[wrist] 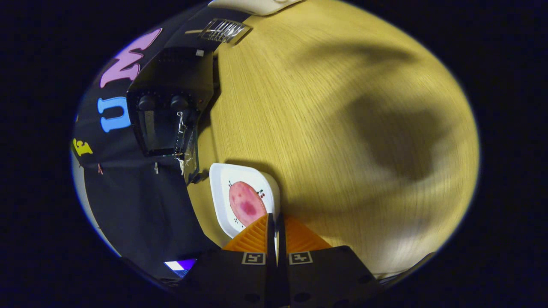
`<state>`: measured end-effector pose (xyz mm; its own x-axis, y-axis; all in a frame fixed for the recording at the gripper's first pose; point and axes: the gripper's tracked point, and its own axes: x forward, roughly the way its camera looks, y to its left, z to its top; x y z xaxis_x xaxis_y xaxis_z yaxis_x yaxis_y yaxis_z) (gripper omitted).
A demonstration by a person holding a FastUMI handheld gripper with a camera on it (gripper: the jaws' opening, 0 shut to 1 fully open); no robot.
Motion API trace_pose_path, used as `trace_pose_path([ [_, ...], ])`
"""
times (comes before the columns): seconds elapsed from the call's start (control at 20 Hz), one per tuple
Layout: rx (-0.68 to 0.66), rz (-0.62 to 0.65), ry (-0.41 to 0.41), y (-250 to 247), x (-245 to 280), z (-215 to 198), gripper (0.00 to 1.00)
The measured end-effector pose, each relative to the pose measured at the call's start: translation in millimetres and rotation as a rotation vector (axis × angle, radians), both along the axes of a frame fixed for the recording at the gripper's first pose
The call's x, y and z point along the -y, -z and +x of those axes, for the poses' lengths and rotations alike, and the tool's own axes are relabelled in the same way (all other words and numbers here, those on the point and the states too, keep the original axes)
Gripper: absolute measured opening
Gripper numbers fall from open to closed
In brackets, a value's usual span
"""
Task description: Open the toaster oven, put the food inside, and close the toaster oven door.
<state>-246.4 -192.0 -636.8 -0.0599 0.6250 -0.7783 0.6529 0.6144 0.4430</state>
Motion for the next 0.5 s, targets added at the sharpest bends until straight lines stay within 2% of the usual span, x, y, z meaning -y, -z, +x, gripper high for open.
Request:
trace_pose_path([
  [0.2,0.046,-0.023,0.115,-36.4,-16.8,-7.8,0.05],
  [0.35,0.086,-0.030,0.253,-62.8,-54.4,12.1,0.05],
  [0.5,0.095,-0.074,0.384,-68.5,-94.2,35.8,0.05],
])
